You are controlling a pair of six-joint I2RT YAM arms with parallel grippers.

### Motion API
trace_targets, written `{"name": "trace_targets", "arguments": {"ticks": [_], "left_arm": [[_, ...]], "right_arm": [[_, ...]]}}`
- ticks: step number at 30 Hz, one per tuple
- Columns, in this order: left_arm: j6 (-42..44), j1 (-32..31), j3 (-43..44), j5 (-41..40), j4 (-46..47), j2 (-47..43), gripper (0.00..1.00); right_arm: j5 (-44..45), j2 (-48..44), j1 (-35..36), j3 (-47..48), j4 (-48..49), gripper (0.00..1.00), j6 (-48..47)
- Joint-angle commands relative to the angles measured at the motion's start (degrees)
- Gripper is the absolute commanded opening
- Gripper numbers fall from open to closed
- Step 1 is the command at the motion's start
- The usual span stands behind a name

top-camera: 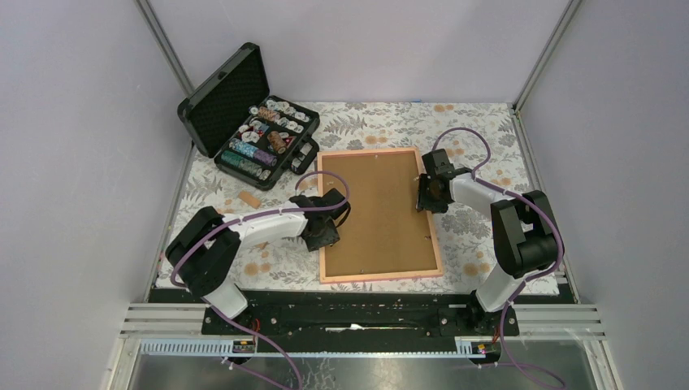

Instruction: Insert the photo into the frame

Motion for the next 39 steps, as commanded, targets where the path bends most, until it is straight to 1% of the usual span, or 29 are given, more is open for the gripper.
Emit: {"name": "trace_targets", "arguments": {"ticks": [1,6,11,13,16,17,19,21,25,27,29,30,32,34,35,37,39], "left_arm": [[4.37,0.92,-4.88,-1.20,3.25,0.84,0.00],[13.74,0.86,-11.73,0.58,12.63,-4.67,0.00],[24.26,0.84,-15.31,4.25,17.91,-10.29,0.00],[26.47,0.92,-16.47,3.39,18.94,-12.41,0.00],[26.89,1.50,-17.21,0.37,19.65,-13.55,0.00],[26.95,1.74,-18.58,0.48,21.64,-14.54,0.00],[28.32,2.29,-22.30,3.14,28.74,-17.63,0.00],[29.18,2.69,-24.87,3.84,34.18,-19.59,0.00],[27.78,3.85,-23.99,5.27,33.88,-19.58,0.00],[26.07,3.60,-24.40,5.66,33.58,-21.65,0.00],[25.10,3.56,-24.38,4.95,31.38,-24.86,0.00],[24.55,3.49,-24.09,4.27,30.06,-26.34,0.02],[23.84,3.43,-23.26,3.76,27.44,-28.05,0.20],[23.62,3.23,-22.01,4.31,25.44,-27.85,0.42],[23.65,2.97,-21.34,4.83,24.98,-27.14,0.49],[23.77,1.74,-19.66,4.68,23.79,-25.20,0.57],[24.12,0.71,-17.95,3.53,22.59,-23.18,0.59]], "right_arm": [[-1.23,3.25,0.50,-2.32,2.89,0.32,-0.55],[-1.20,2.82,0.49,-2.70,3.24,0.25,-0.53],[-1.31,2.90,0.48,-2.72,3.87,0.24,-0.55],[-1.42,2.98,0.48,-3.09,4.31,0.22,-0.55],[-2.05,3.20,0.49,-3.46,4.95,0.17,-0.48],[-2.16,3.24,0.49,-3.63,5.18,0.15,-0.48],[-2.46,3.39,0.47,-3.89,5.50,0.12,-0.48],[-3.11,3.38,0.42,-4.16,5.90,0.10,-0.48],[-4.05,3.08,0.40,-4.51,6.46,0.09,-0.53],[-4.26,3.00,0.50,-4.72,6.75,0.09,-0.55],[-4.59,3.19,0.50,-4.75,7.00,0.08,-0.54],[-4.81,3.23,0.46,-4.80,7.13,0.08,-0.55],[-4.96,3.49,0.48,-4.83,7.43,0.08,-0.54],[-4.98,3.67,0.50,-4.83,7.70,0.07,-0.55],[-5.64,3.74,0.49,-4.91,7.87,0.07,-0.53],[-6.67,3.95,0.50,-4.92,7.99,0.06,-0.51],[-6.76,4.06,0.50,-5.01,8.04,0.06,-0.64]]}}
